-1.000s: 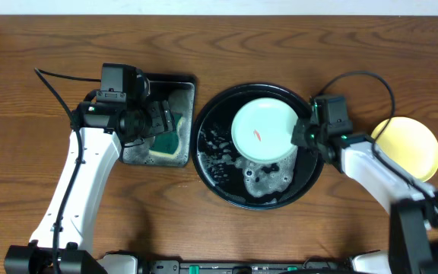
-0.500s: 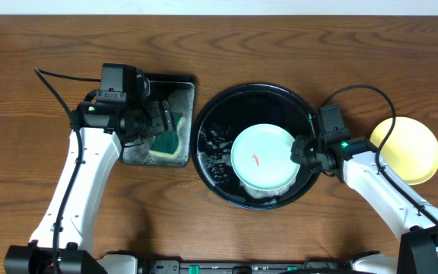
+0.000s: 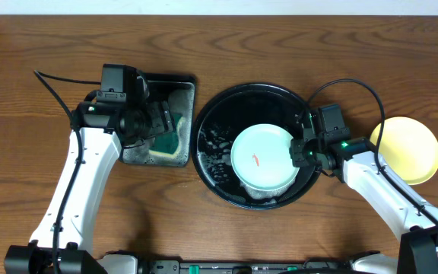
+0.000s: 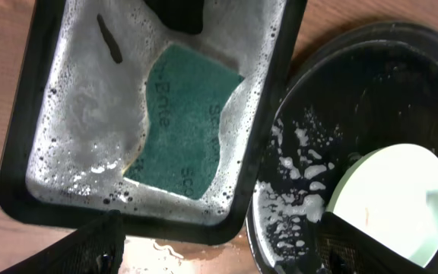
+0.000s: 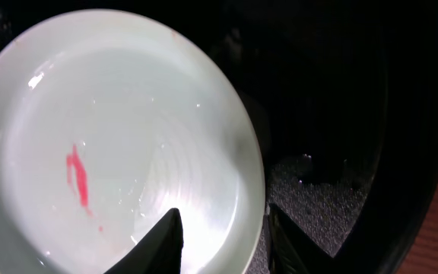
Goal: Clean dirty plates on tray and stack at the side
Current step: 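Drag the pale green plate toward the tray center with the right gripper, then dip the sponge in the soapy tray and lift it with the left gripper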
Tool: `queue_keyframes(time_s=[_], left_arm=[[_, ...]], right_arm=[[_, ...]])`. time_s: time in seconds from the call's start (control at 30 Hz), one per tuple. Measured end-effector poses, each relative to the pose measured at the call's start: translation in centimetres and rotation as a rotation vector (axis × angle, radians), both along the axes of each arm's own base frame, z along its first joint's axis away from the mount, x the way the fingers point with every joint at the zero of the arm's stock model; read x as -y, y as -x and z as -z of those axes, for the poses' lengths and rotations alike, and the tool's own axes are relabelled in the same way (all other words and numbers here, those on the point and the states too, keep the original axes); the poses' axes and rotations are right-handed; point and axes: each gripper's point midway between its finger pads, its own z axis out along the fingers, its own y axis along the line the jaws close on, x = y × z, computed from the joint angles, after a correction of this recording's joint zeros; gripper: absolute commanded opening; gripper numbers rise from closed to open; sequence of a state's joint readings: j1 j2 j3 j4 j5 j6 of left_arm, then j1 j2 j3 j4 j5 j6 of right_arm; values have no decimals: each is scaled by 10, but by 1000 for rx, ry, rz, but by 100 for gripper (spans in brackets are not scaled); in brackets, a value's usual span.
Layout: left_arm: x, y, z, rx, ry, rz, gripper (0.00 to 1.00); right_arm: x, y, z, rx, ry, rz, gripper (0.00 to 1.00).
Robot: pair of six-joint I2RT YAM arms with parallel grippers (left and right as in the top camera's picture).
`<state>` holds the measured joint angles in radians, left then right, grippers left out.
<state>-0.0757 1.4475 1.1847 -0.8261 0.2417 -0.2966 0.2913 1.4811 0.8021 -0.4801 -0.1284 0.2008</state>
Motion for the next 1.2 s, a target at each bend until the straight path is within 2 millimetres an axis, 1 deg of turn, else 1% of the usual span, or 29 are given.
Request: queue_keyframes(time_s=[0.17,0.23,0.3,0.33,0.43,0.53,0.67,0.7,0.77,0.83,0.9,0.93,1.0,1.03,1.2], left_arm=[[2,0,2,-4,-7,11,81],[4,0,7,-14,-36,30,79],[6,0,20,-42,-93,50,72],[6,-1,28,-59,-127,60,71],[3,-7,56,-111,-234,79,71],[-6,-16,83,-148,-324,73,71],[-14,-25,109,-173,-381,62,69],[-15,-27,114,-175,-386,61,65],[-13,-31,122,-178,-382,63,53],[-11,-33,125,-176,-371,69,43],[-8,-33,128,-179,-362,77,39],[-8,-33,130,-181,-360,82,34],[-7,-34,132,-186,-360,92,20],[-6,-34,133,-186,-360,93,8],[-6,-36,135,-186,-367,119,8]], right_arm=[[0,1,0,2,4,-19,34],[0,1,0,3,5,-23,34],[-1,1,0,3,6,-25,34],[-1,1,0,3,5,-26,34],[-1,1,0,2,4,-26,34],[-1,2,1,-2,5,-26,33],[0,3,1,-9,7,-26,33],[0,4,1,-10,7,-26,33],[0,4,1,-11,8,-26,33],[0,4,1,-12,8,-26,33],[0,4,2,-14,8,-26,33],[0,5,2,-16,8,-25,32],[1,6,2,-22,9,-23,32],[1,7,3,-24,10,-23,31],[1,7,3,-27,11,-22,28]])
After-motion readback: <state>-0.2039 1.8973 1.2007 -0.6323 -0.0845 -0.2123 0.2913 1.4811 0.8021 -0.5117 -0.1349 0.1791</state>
